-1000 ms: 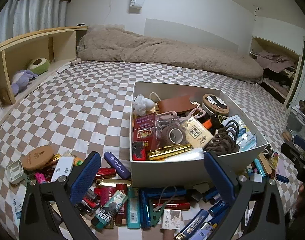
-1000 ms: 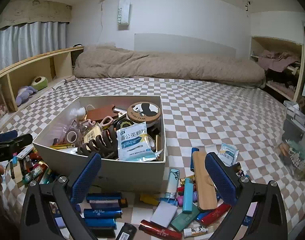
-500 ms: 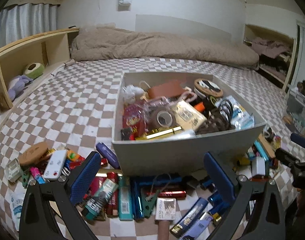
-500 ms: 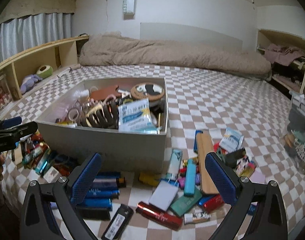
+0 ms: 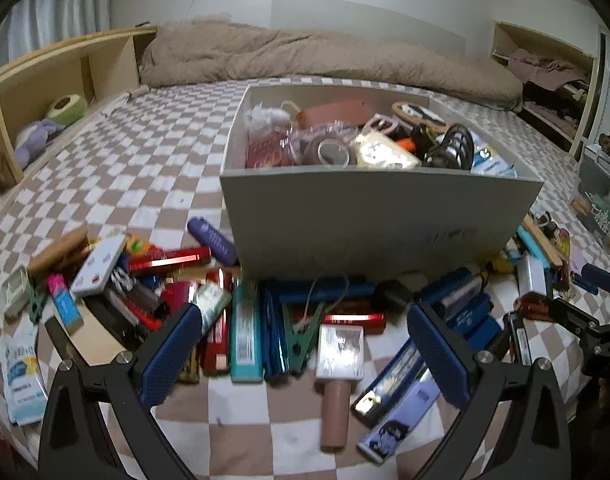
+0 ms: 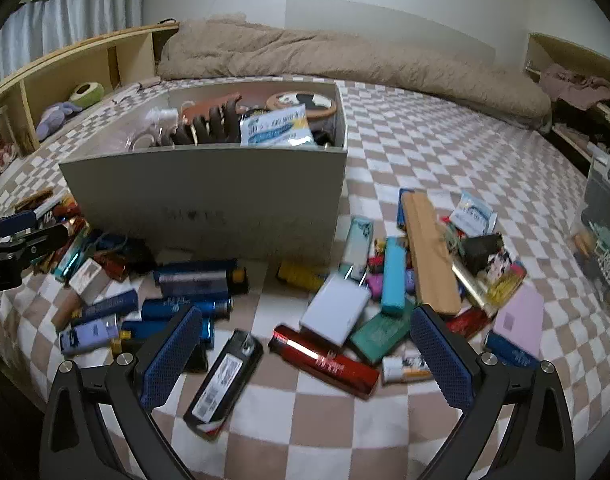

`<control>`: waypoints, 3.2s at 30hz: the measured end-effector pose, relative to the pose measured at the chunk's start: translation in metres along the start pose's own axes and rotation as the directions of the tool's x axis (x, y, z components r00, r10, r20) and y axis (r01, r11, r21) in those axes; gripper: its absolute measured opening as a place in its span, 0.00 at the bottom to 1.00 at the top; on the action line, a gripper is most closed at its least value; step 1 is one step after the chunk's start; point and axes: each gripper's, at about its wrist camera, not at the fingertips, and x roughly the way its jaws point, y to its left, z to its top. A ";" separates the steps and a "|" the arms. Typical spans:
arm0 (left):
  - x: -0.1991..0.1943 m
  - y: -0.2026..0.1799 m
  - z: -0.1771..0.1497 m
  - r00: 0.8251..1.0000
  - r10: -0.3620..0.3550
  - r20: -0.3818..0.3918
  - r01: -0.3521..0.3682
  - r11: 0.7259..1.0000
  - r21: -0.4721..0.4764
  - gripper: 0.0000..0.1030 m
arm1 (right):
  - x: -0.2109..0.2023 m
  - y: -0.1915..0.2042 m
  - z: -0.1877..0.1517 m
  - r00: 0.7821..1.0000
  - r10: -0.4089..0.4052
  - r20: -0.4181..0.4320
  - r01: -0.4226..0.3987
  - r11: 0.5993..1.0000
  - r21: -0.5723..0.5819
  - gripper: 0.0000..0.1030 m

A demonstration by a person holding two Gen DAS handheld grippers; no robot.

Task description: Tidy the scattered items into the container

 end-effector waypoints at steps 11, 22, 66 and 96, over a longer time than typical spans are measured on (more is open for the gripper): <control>0.009 -0.004 -0.028 0.993 -0.068 -0.100 0.068 0.998 -0.004 0.69 | 0.005 0.000 -0.032 0.996 0.025 -0.081 -0.020 0.998 0.054 1.00; 0.010 -0.002 -0.051 0.987 -0.075 -0.143 0.073 0.997 -0.018 0.57 | 0.006 0.009 -0.048 0.992 0.074 -0.107 -0.063 0.993 0.095 1.00; -0.029 0.028 -0.088 0.984 -0.020 -0.178 0.017 1.000 -0.020 0.22 | 0.031 -0.042 -0.047 0.973 -0.159 -0.169 0.184 0.972 0.146 1.00; -0.007 0.037 -0.070 0.989 0.064 -0.130 -0.086 0.981 -0.173 0.93 | 0.019 -0.055 -0.048 0.986 -0.105 -0.130 0.139 0.946 0.293 1.00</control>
